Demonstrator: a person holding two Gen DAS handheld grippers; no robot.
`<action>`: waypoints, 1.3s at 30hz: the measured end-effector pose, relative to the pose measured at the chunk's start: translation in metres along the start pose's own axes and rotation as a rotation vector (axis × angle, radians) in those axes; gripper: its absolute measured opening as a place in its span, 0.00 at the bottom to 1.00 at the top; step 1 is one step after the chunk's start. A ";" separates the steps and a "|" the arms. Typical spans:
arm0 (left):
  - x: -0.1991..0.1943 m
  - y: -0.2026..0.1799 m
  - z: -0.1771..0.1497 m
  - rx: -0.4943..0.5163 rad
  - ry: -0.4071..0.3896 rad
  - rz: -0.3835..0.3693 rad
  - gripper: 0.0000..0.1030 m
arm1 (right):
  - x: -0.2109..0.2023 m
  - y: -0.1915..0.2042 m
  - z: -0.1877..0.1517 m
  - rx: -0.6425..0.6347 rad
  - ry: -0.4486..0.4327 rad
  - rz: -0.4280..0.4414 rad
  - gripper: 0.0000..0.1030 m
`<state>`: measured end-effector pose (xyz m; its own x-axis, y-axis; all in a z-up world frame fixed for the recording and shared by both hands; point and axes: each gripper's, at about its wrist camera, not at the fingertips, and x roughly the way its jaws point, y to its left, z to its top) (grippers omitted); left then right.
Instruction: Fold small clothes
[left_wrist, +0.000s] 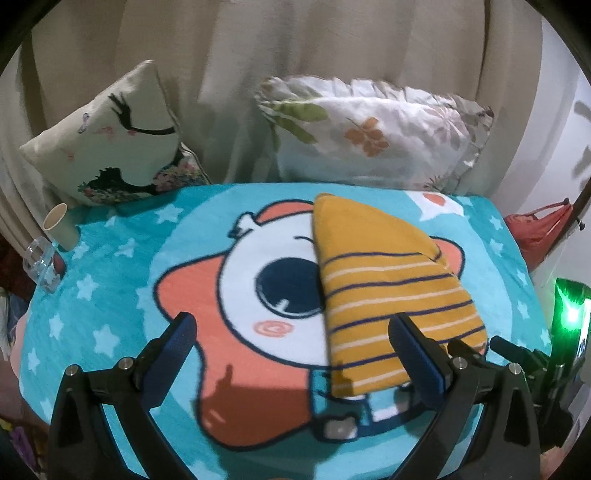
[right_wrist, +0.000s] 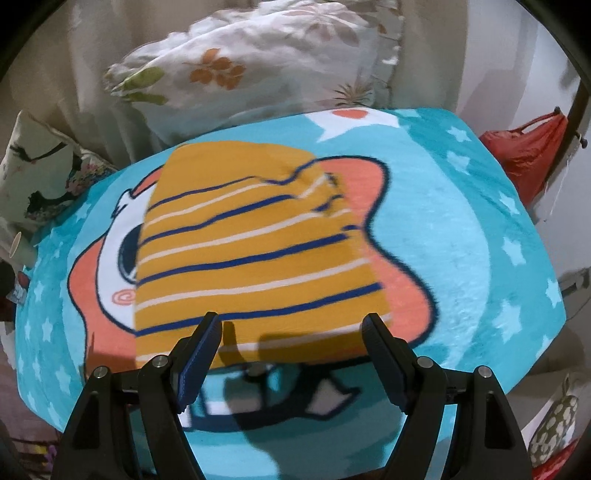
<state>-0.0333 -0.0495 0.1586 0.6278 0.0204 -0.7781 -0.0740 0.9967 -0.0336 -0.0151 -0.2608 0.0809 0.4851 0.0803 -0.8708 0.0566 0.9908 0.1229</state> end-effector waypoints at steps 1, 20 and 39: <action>0.000 -0.008 -0.001 -0.002 0.004 0.003 1.00 | 0.001 -0.010 0.001 0.004 0.004 0.005 0.80; 0.007 -0.127 -0.015 0.046 0.050 0.016 1.00 | 0.002 -0.117 0.001 -0.026 0.011 0.037 0.80; 0.016 -0.179 -0.014 0.101 0.088 0.019 1.00 | -0.027 -0.149 0.007 -0.114 -0.155 -0.070 0.80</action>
<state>-0.0209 -0.2283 0.1437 0.5564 0.0373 -0.8301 -0.0040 0.9991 0.0421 -0.0309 -0.4111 0.0893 0.6124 0.0019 -0.7906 0.0003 1.0000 0.0026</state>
